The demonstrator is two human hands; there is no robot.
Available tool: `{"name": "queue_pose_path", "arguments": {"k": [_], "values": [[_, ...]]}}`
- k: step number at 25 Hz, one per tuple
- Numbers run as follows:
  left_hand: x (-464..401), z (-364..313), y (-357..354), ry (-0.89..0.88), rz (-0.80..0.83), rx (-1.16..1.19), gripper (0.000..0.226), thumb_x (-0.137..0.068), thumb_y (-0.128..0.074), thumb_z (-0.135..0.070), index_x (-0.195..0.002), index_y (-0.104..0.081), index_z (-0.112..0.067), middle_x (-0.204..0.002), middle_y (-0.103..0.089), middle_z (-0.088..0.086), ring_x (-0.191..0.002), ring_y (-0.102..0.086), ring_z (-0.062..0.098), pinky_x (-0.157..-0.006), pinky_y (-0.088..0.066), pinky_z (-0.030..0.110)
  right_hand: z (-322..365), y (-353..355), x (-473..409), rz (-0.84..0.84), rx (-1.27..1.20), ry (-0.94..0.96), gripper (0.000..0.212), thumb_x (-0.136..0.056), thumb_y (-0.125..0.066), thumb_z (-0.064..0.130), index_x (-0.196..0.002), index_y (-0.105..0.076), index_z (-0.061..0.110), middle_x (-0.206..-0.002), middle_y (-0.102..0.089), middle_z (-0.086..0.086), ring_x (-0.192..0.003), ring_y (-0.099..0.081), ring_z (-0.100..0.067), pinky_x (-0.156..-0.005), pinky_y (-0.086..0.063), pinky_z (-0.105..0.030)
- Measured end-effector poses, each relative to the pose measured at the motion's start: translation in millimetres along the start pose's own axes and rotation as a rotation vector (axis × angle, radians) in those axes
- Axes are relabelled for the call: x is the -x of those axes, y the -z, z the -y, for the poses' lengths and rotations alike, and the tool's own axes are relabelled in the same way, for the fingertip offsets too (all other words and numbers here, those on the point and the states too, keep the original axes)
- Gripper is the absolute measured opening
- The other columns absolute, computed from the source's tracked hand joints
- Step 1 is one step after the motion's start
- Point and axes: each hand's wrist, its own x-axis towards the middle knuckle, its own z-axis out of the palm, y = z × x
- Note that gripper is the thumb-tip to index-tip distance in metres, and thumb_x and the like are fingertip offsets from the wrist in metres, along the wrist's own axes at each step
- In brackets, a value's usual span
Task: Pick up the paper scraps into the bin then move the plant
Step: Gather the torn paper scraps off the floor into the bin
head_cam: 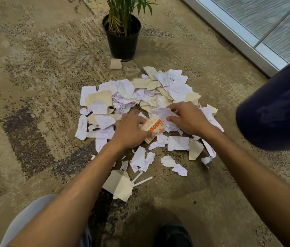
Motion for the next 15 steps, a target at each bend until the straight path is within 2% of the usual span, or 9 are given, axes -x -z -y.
{"name": "queue_pose_path", "arguments": {"k": [3,5,6,8,10,13,15], "values": [[0,2,12,0.056,-0.08,0.15,0.055,-0.067,-0.084,-0.039,-0.112,-0.069,-0.012,-0.105,-0.056,-0.001,-0.098,-0.054,0.019,-0.068,-0.043,0.027,-4,22,5,-0.067,-0.341,-0.034,0.017,-0.085,-0.073,0.021,-0.102,-0.073,0.018,-0.09,-0.072,0.002,-0.07,-0.064,-0.004,-0.067,-0.049,-0.026],[-1,6,21,0.119,-0.101,0.296,0.057,-0.064,-0.086,-0.037,-0.114,-0.07,-0.014,-0.109,-0.063,-0.002,-0.093,-0.06,0.016,-0.067,-0.048,0.025,-5,39,6,-0.186,-0.5,-0.039,0.011,-0.085,-0.074,0.016,-0.095,-0.073,0.02,-0.082,-0.069,0.014,-0.066,-0.064,0.007,-0.064,-0.049,-0.01],[-1,7,24,0.132,-0.108,0.358,0.055,-0.065,-0.086,-0.034,-0.115,-0.07,-0.017,-0.112,-0.066,-0.001,-0.092,-0.063,0.015,-0.067,-0.049,0.023,-5,46,3,-0.274,-0.492,-0.028,0.013,-0.084,-0.074,0.015,-0.097,-0.073,0.018,-0.081,-0.066,0.019,-0.064,-0.061,0.012,-0.061,-0.046,-0.004],[-1,9,26,0.14,-0.114,0.434,0.051,-0.067,-0.085,-0.03,-0.114,-0.071,-0.02,-0.111,-0.069,-0.001,-0.086,-0.065,0.009,-0.063,-0.047,0.018,-3,51,-5,-0.412,-0.315,-0.007,0.019,-0.086,-0.071,0.017,-0.105,-0.074,0.015,-0.084,-0.066,0.018,-0.061,-0.06,0.009,-0.056,-0.04,-0.003],[0,9,25,0.15,-0.119,0.455,0.05,-0.068,-0.085,-0.029,-0.114,-0.071,-0.02,-0.111,-0.069,-0.001,-0.085,-0.065,0.009,-0.067,-0.051,0.021,2,47,-13,-0.448,-0.027,0.05,0.019,-0.091,-0.063,0.019,-0.105,-0.075,0.013,-0.089,-0.071,0.006,-0.066,-0.06,-0.005,-0.058,-0.042,-0.016],[1,8,23,0.167,-0.154,0.418,0.058,-0.066,-0.086,-0.03,-0.12,-0.066,-0.022,-0.117,-0.063,0.002,-0.099,-0.061,0.016,-0.084,-0.055,0.04,10,26,-24,-0.313,0.33,0.201,0.025,-0.098,-0.053,0.021,-0.109,-0.071,0.008,-0.102,-0.071,-0.009,-0.088,-0.064,-0.024,-0.073,-0.054,-0.037],[1,9,23,0.171,-0.181,0.407,0.065,-0.063,-0.087,-0.03,-0.122,-0.062,-0.025,-0.112,-0.06,0.001,-0.103,-0.057,0.016,-0.084,-0.054,0.041,14,12,-27,-0.204,0.434,0.223,0.031,-0.099,-0.05,0.029,-0.116,-0.066,0.009,-0.11,-0.066,-0.009,-0.099,-0.06,-0.029,-0.075,-0.054,-0.04]]}}
